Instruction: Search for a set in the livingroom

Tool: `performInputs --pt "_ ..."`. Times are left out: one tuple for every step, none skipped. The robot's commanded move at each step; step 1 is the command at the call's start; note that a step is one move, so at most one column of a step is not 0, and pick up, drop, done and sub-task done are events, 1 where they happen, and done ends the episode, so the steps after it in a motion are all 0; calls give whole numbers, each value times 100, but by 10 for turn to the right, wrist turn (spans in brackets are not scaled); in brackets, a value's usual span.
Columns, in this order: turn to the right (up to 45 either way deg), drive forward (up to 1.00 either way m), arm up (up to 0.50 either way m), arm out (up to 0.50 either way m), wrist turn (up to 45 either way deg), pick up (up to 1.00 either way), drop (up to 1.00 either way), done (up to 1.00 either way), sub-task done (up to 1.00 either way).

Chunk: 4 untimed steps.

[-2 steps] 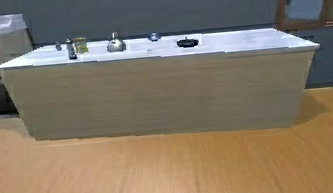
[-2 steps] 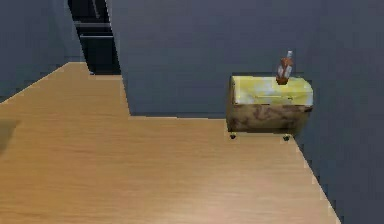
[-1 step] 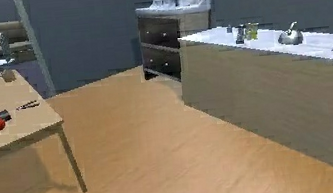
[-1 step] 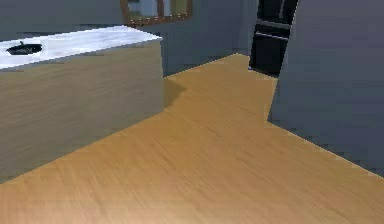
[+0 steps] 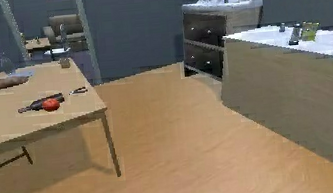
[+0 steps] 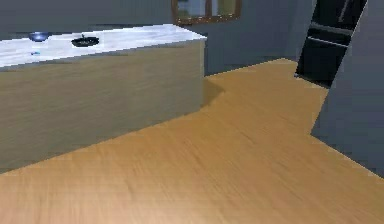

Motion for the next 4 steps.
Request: performInputs --pt "0 100 0 0 0 0 0 0 0" --pt "-60 0 0 0 0 0 0 0 0" --pt "0 35 0 0 0 0 0 0 0" --pt "-330 0 0 0 0 0 0 0 0"
